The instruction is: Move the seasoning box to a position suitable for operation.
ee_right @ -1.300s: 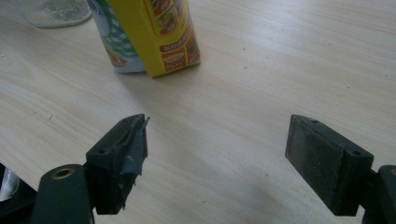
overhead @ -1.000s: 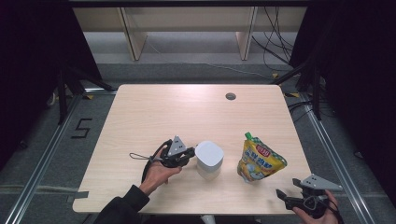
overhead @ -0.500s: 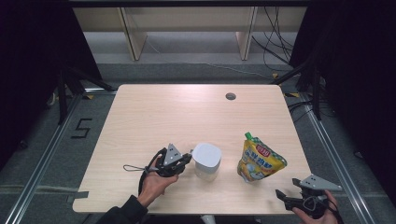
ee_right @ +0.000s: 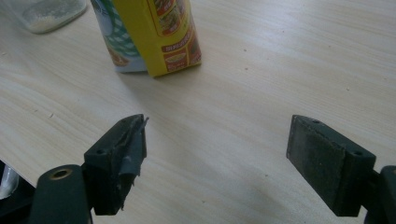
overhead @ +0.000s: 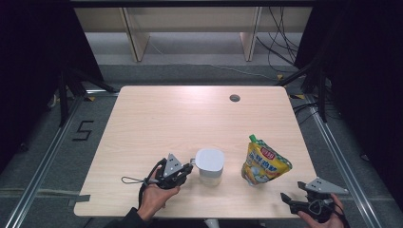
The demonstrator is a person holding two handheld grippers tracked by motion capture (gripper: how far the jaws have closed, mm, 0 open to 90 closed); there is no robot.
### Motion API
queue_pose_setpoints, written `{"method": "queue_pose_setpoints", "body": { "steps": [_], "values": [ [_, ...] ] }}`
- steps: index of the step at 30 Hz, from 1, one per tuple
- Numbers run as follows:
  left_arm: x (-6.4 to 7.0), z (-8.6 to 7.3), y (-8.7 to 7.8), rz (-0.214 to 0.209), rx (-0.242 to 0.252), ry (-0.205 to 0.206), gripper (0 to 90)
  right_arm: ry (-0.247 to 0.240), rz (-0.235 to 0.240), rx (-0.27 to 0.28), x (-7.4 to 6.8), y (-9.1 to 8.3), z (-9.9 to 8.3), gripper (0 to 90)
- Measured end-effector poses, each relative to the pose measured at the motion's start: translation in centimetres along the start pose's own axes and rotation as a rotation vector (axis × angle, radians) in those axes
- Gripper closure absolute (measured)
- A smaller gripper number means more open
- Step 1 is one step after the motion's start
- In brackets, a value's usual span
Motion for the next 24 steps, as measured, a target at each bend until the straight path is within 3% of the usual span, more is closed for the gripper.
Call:
{"method": "queue_pose_setpoints", "body": {
  "steps": [5,7,8,10,11,12,20,24],
  "values": [
    [-0.5,-0.1,-0.1,0.001,0.008,-0.007,69.5,0.000,0.001,0.001,0.0,0.0,0.0,21.1],
    [-0.6,-0.1,0.2,-0.023,0.027,-0.025,59.8,0.000,0.002,0.001,0.0,0.0,0.0,21.1],
    [-0.9,0.1,0.5,-0.027,0.029,0.007,56.9,-0.029,0.001,0.004,0.2,0.0,0.1,21.1],
    [-1.0,0.2,0.6,-0.039,0.027,0.029,57.0,-0.030,-0.002,0.004,0.2,0.1,0.1,21.1],
    [-0.9,0.3,0.7,-0.048,0.039,0.018,57.0,0.009,0.012,-0.008,-0.2,0.1,0.0,21.1],
    [-1.0,0.7,0.8,-0.049,0.060,0.032,58.2,0.015,0.012,-0.011,-0.3,0.0,-0.1,21.3],
    [-0.9,1.1,1.4,-0.070,0.043,0.091,70.6,-0.001,0.016,-0.004,-0.3,0.1,0.0,21.4],
    [-0.7,0.9,1.2,-0.066,0.039,0.082,71.0,-0.020,0.013,0.001,0.1,0.1,0.1,21.5]
  ]
}}
Point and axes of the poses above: each handheld gripper's, and its own axes: y roughly forward along the jaws, z roughly out of its top, x roughly to its right, the point moved 9 cm from there along y, roughly forward along the jaws, and after that the axes turned 5 degrees about -z, right-handed, at the moved point
